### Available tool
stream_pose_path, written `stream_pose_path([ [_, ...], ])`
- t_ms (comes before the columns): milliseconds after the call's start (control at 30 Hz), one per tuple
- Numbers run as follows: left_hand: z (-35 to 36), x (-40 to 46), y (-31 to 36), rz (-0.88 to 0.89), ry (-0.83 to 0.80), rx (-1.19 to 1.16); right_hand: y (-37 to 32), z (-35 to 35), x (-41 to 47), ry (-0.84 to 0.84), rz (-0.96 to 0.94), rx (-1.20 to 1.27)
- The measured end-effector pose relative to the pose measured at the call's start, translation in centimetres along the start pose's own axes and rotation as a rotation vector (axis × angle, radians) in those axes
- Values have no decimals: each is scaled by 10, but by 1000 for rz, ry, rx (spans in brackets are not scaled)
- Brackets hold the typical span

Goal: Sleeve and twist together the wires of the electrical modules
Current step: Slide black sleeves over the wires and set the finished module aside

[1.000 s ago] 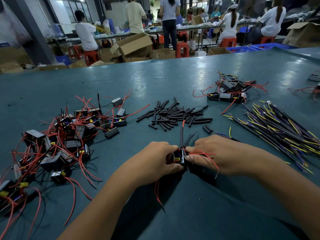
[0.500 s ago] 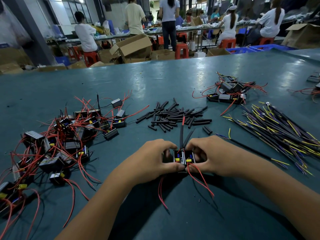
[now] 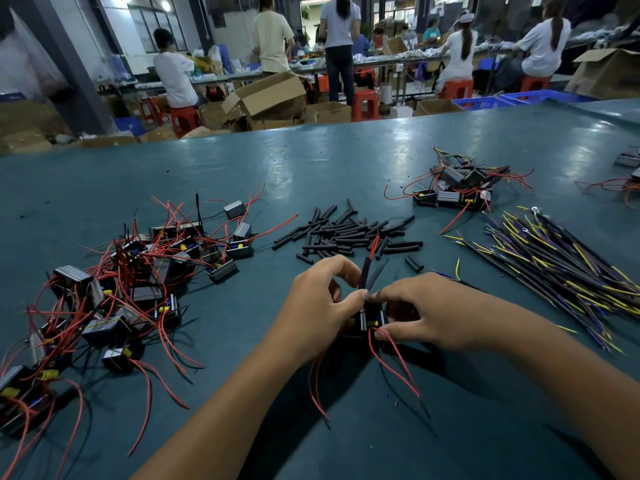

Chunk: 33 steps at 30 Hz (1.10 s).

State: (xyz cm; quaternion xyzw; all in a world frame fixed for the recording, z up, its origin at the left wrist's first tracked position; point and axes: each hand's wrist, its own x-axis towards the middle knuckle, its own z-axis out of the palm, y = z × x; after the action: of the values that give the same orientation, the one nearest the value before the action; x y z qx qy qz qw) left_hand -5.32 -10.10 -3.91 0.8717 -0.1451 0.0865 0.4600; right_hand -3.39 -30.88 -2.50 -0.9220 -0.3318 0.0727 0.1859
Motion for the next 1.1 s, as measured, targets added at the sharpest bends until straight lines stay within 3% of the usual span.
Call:
stream_pose_path([
  [100,-2,0,-2,-16,-30,-29,4,-3,0,4,33,87],
  [300,-4,-1,-4,-24,-69,-62,9,3,5,118,212,531],
  [533,-4,0,-3,-37,-58,-67,2,6,5,147,154,831],
  [700,-5,-2,-2,-31,-36,-26,5,-8,1,162,131,635],
  [833,-3,-3,1,-5,-26,5,26,-30,-4,432,231,391],
  [933,-3,-3,2,-10,-26,10,60,-46,-13,606,430,-29],
  [1100,-5,-4,1,-16,-47,65,110,-59,-35,385,850,-307],
])
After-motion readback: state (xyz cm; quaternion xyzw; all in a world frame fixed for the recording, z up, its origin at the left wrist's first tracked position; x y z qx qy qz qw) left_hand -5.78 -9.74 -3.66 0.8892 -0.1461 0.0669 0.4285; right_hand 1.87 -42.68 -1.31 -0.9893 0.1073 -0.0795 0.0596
